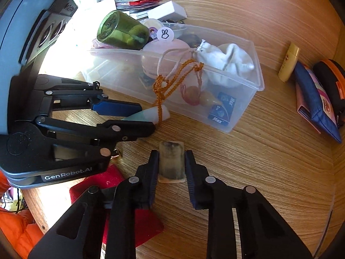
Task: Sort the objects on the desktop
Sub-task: 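Grasp the pale teal bottle with the left gripper while the right gripper grasps the clear amber block, then carry the teal bottle and amber block over the clear box and release both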
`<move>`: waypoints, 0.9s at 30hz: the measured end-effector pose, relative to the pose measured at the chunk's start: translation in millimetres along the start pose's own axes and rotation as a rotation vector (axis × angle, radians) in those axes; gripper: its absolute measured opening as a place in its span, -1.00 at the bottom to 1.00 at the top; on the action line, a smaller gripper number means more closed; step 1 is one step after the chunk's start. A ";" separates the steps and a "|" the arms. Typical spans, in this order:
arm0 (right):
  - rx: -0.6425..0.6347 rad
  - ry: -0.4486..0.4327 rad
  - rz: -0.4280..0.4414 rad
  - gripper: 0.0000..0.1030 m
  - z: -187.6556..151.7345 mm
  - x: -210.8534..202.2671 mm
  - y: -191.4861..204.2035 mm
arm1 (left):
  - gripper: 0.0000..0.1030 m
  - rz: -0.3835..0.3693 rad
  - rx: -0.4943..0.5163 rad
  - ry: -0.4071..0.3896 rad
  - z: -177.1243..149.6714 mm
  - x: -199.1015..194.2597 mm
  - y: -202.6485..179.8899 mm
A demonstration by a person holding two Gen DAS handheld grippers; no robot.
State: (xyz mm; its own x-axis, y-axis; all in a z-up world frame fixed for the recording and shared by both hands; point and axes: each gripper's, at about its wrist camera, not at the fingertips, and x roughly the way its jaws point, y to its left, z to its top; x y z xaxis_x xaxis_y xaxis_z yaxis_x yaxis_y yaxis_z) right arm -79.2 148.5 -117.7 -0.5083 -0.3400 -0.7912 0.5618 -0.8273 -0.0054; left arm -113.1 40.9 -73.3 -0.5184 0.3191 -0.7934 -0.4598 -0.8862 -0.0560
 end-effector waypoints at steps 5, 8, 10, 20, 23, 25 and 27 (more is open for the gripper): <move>0.045 -0.009 0.016 -0.58 0.2 -5.6 -7.6 | -0.53 0.015 -0.015 -0.020 -3.9 -8.4 0.0; 0.066 -0.026 0.018 -0.58 1.0 -11.5 -10.4 | -0.53 0.017 -0.029 -0.042 -7.5 -15.9 0.6; 0.075 -0.038 0.018 -0.58 0.3 -16.7 -11.9 | -0.53 0.018 -0.038 -0.054 -9.6 -20.7 0.1; 0.091 -0.089 -0.001 -0.58 4.3 -35.4 -13.2 | -0.53 0.040 -0.067 -0.125 -23.6 -51.4 3.1; 0.092 -0.110 -0.011 -0.58 8.3 -41.5 -13.3 | -0.53 0.061 -0.087 -0.154 -27.3 -61.6 6.9; 0.094 -0.125 -0.013 -0.58 12.7 -44.3 -13.6 | -0.53 0.072 -0.113 -0.177 -29.2 -70.1 12.8; 0.093 -0.142 -0.025 -0.58 14.8 -49.3 -14.8 | -0.53 0.073 -0.137 -0.199 -28.5 -77.5 19.2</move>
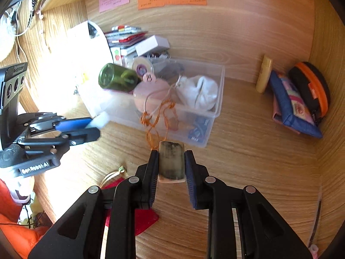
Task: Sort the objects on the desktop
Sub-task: 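Carry the teal bottle and amber block over the clear box and release both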
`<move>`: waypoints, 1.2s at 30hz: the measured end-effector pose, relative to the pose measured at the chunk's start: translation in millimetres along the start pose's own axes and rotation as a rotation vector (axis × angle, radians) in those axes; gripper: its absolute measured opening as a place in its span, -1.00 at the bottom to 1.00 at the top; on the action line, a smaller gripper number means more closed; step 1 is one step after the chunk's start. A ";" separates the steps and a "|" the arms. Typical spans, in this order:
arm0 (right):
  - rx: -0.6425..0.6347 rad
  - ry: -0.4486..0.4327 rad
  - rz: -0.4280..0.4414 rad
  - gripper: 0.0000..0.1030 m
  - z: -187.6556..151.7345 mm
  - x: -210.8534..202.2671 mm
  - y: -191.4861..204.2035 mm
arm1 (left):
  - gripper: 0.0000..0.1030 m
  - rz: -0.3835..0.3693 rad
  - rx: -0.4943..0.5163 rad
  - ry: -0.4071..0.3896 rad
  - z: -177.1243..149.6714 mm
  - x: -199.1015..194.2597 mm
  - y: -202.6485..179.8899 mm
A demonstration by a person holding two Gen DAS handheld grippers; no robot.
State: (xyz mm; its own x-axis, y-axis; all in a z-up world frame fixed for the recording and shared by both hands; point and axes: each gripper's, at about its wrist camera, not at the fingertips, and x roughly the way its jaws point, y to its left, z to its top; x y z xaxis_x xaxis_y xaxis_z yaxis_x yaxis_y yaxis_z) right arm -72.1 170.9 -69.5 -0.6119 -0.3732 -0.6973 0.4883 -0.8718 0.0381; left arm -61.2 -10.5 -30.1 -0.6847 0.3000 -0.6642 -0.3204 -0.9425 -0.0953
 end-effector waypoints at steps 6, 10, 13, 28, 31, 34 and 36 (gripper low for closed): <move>0.010 -0.043 -0.019 -0.58 10.0 -14.3 -2.1 | -0.53 0.023 -0.036 -0.067 11.9 -18.4 17.2; 0.008 -0.071 -0.019 -0.58 18.1 -20.3 -0.9 | -0.53 0.038 -0.061 -0.108 22.5 -28.4 32.0; 0.003 -0.085 -0.014 -0.58 24.8 -20.1 0.1 | -0.53 0.056 -0.071 -0.131 29.4 -34.3 40.8; -0.009 -0.110 0.005 -0.58 55.7 -2.5 -3.6 | -0.53 0.091 -0.082 -0.157 57.7 -21.5 59.7; -0.003 -0.108 0.009 -0.58 60.6 3.0 -6.5 | -0.53 0.093 -0.078 -0.153 63.5 -16.0 60.9; 0.005 -0.095 0.012 -0.58 63.5 10.7 -8.1 | -0.52 0.089 -0.080 -0.147 68.0 -10.9 63.4; 0.006 -0.084 0.013 -0.58 64.5 16.3 -9.3 | -0.53 0.089 -0.083 -0.144 70.3 -7.7 64.9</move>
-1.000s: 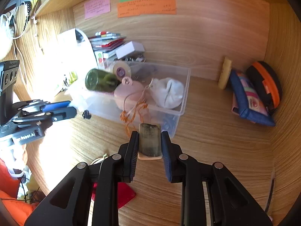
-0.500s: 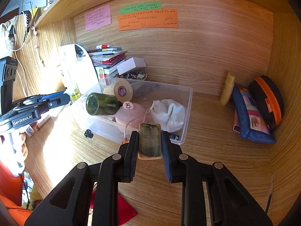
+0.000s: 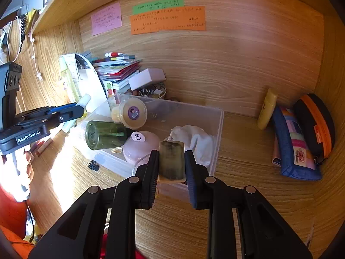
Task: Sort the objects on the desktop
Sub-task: 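Carry the teal bottle and amber block over the clear box and release both, then move the left gripper to the black hair clip while the right gripper approaches the red pouch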
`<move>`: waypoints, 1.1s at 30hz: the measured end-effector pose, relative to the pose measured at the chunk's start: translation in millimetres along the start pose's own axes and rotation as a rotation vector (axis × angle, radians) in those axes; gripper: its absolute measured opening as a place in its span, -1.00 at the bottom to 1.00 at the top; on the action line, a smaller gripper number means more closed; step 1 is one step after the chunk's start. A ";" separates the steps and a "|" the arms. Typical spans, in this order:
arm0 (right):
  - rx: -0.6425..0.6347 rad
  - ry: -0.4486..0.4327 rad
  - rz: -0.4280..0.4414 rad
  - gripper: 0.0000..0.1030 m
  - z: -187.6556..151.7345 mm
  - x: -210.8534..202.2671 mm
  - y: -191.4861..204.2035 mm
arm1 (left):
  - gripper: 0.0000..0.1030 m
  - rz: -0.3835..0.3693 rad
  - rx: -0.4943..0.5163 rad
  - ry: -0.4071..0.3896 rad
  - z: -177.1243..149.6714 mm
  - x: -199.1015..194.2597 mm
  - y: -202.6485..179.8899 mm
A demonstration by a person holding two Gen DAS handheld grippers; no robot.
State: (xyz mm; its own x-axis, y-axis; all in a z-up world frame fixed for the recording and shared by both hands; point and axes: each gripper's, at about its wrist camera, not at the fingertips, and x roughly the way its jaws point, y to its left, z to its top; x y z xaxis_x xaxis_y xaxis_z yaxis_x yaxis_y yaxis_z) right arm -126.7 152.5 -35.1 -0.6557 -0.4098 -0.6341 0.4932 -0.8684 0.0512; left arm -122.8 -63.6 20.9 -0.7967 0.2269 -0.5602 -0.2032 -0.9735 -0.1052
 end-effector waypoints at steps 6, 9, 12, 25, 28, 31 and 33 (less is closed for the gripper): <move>0.021 0.029 0.006 -0.58 -0.1 15.7 -6.1 | -0.53 0.004 -0.009 0.029 0.8 15.1 5.0; 0.032 0.041 0.005 -0.58 -0.7 21.9 -9.3 | -0.53 0.003 -0.016 0.046 -0.2 22.2 7.1; 0.034 0.049 0.005 -0.58 -1.4 26.4 -10.9 | -0.53 -0.005 -0.022 0.058 -0.2 28.1 7.9; 0.004 0.058 -0.010 -0.58 -2.2 34.7 -9.1 | -0.53 -0.018 -0.047 0.075 -0.1 37.1 12.3; -0.015 0.049 -0.021 -0.55 -1.6 32.7 -6.1 | -0.52 -0.018 -0.045 0.066 0.1 34.0 12.3; -0.023 0.042 -0.042 -0.30 -0.8 31.9 -4.7 | -0.52 -0.012 -0.042 0.054 0.6 29.1 12.4; -0.027 0.032 -0.056 -0.20 -0.2 29.0 -3.8 | -0.47 -0.012 -0.044 0.045 0.9 24.8 12.9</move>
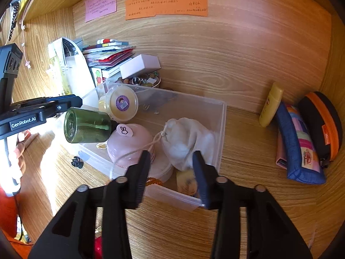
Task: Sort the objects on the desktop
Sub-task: 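Move the left gripper to the black hair clip while the right gripper approaches the red pouch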
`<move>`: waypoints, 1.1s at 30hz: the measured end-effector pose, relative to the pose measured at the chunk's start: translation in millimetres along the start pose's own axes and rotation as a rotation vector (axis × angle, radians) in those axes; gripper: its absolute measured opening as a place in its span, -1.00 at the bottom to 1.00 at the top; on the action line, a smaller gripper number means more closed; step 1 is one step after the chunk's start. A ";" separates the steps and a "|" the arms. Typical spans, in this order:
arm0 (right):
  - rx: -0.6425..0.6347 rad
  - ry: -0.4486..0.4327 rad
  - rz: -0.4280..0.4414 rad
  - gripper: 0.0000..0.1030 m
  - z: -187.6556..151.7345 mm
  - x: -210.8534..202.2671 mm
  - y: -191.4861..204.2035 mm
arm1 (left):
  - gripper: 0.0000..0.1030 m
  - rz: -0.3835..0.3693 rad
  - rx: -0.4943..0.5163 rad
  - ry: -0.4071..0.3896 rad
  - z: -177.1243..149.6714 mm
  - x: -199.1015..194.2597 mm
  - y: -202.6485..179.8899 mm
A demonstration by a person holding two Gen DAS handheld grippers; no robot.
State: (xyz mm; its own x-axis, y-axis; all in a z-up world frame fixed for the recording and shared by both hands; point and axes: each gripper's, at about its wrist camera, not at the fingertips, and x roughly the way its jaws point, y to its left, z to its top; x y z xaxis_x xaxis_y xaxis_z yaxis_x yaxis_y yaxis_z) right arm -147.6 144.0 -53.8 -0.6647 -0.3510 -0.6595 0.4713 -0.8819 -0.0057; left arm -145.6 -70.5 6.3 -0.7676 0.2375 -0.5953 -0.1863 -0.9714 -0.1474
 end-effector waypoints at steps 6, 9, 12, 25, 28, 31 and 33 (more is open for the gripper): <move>-0.006 -0.043 -0.032 0.20 1.4 -15.8 5.1 | -0.28 -0.007 -0.001 -0.027 -1.6 -16.3 0.1; -0.016 -0.064 -0.051 0.33 -0.6 -24.9 9.6 | -0.13 -0.012 0.004 -0.040 -3.8 -25.4 -2.2; -0.026 -0.074 -0.056 0.41 -2.3 -32.4 14.8 | 0.02 -0.012 0.017 -0.056 -6.9 -35.1 -5.6; -0.035 -0.066 -0.057 0.55 -27.2 -63.2 33.8 | 0.78 0.082 0.100 -0.069 -38.2 -69.2 -18.6; -0.034 -0.056 -0.062 0.57 -36.7 -68.9 36.0 | 0.79 0.091 0.099 -0.059 -47.2 -74.0 -17.5; -0.034 -0.038 -0.060 0.60 -47.7 -73.4 38.8 | 0.84 0.092 0.087 -0.043 -55.6 -76.6 -14.5; -0.035 -0.022 -0.049 0.61 -54.9 -74.5 40.4 | 0.87 0.095 0.080 -0.034 -62.0 -77.6 -12.7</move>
State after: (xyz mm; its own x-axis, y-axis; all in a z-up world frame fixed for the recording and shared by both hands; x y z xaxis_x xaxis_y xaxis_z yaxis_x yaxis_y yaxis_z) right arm -47.2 151.8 -46.2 -0.6999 -0.3143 -0.6414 0.4573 -0.8870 -0.0645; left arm -45.7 -76.5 5.4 -0.8043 0.1457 -0.5761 -0.1590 -0.9869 -0.0277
